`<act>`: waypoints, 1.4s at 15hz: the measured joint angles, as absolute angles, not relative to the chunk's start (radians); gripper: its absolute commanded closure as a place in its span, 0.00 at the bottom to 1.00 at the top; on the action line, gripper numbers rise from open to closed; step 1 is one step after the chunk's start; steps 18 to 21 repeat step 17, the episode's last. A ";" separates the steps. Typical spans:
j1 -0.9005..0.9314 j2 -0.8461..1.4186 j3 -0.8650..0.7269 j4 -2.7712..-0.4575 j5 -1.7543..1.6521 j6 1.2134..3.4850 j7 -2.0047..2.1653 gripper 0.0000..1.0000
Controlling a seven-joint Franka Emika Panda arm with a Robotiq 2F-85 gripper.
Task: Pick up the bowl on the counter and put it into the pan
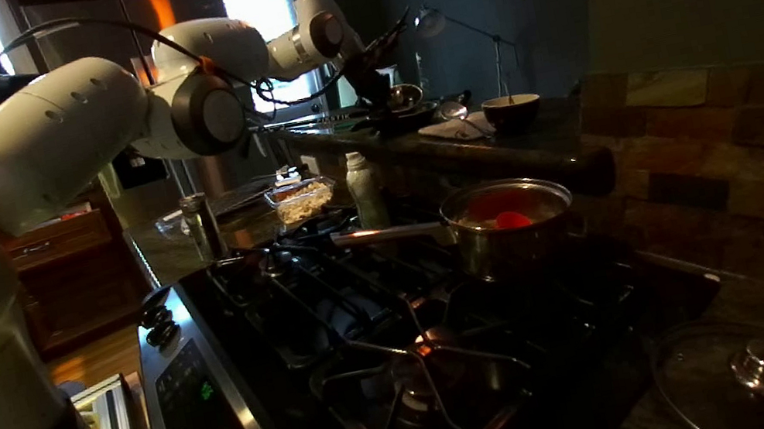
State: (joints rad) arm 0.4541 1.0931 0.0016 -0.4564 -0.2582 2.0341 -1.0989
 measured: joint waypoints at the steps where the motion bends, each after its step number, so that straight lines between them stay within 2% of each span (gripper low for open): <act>1: 0.454 1.092 -0.001 -0.456 -0.258 2.031 -1.099 0.64; 9: 0.454 1.082 -0.006 -0.454 -0.258 2.031 -1.099 0.05; 10: 0.454 1.077 -0.006 -0.451 -0.258 2.031 -1.099 0.01; 13: 0.455 1.029 -0.007 -0.447 -0.260 2.020 -1.101 0.00; 17: 0.455 0.924 -0.013 -0.451 -0.281 1.809 -1.228 0.00; 21: 0.455 0.924 -0.013 -0.451 -0.281 1.809 -1.228 0.00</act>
